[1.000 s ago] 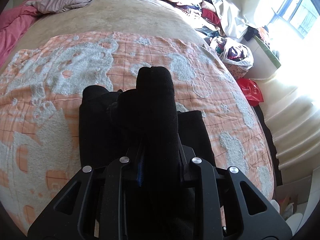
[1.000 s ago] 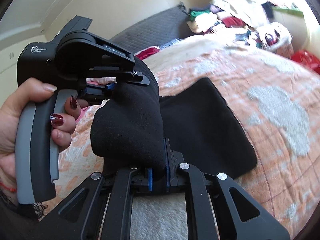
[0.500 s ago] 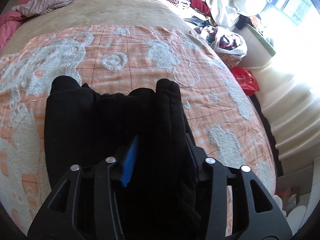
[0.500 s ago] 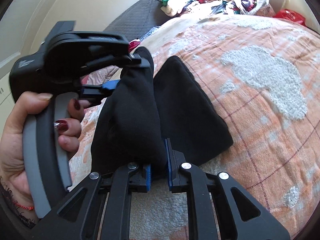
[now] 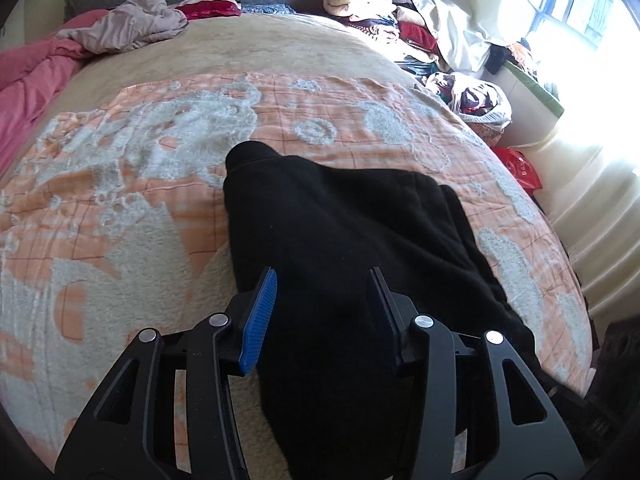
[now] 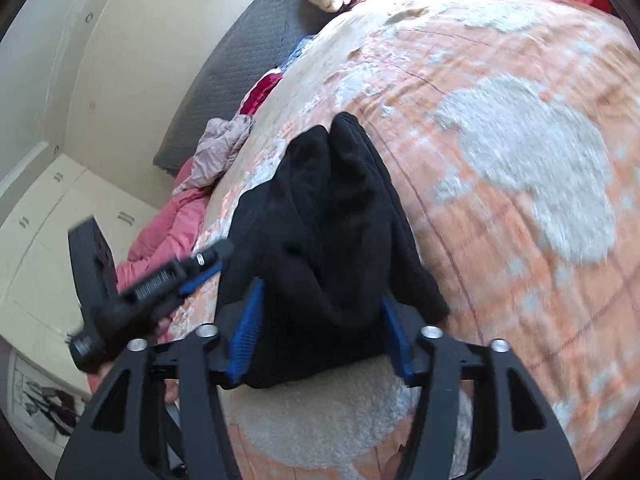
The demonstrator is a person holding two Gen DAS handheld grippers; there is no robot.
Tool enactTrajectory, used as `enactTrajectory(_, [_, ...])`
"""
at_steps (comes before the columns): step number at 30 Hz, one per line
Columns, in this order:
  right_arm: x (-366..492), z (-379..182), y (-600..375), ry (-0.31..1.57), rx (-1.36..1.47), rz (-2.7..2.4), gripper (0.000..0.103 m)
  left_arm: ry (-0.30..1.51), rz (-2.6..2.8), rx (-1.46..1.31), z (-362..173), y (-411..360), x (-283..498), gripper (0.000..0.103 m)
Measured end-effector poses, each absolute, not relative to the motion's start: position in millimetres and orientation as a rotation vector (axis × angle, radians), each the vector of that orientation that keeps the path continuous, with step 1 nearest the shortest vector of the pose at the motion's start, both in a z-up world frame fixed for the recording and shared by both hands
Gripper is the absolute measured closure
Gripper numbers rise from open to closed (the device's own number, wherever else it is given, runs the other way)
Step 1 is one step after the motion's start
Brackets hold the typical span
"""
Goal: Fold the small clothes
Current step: 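Hold the folded edge with the right tool while the left tool presses the fold flat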
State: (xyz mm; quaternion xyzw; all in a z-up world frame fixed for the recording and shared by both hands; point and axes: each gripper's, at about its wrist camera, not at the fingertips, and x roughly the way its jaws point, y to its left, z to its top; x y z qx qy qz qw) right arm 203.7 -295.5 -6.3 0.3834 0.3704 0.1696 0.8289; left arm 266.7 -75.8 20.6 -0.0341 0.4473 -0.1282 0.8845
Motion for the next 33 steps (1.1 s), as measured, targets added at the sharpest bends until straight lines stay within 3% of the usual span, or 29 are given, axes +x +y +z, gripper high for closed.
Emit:
enactTrajectory(9, [278.1, 2.6, -289.9, 0.949, 0.624, 0.498, 0.039, 0.875, -0.273, 0.013, 9.3, -77.9, 242.9, 0.064])
enactTrajectory(14, [295.5, -10.0, -295.7, 0.991, 0.666, 0.524, 0.041, 0.86, -0.275, 0.008, 8.5, -77.7, 240.7, 0.064])
enactTrajectory(17, [303.6, -4.6, -295.8, 0.969, 0.638, 0.542, 0.05, 0.856, -0.276, 0.018, 7.9, -79.0, 240.8, 0.064])
enactTrajectory(19, [307.2, -4.2, -293.0, 0.959, 0.618, 0.555, 0.069, 0.855, -0.278, 0.016, 7.8, -79.0, 240.9, 0.064])
enactTrajectory(20, [310.4, -3.6, -290.4, 0.956, 0.586, 0.55, 0.085, 0.858, -0.274, 0.017, 7.7, -79.3, 240.8, 0.064])
enactTrajectory(28, [283.0, 53.4, -273.6, 0.72, 0.281, 0.527, 0.087, 0.848, -0.305, -0.05, 15.7, -79.7, 234.2, 0.064])
enactTrajectory(33, [302.1, 21.6, -292.5, 0.81, 0.319, 0.44, 0.088, 0.865, -0.324, -0.045, 9.9, -90.9, 232.4, 0.062])
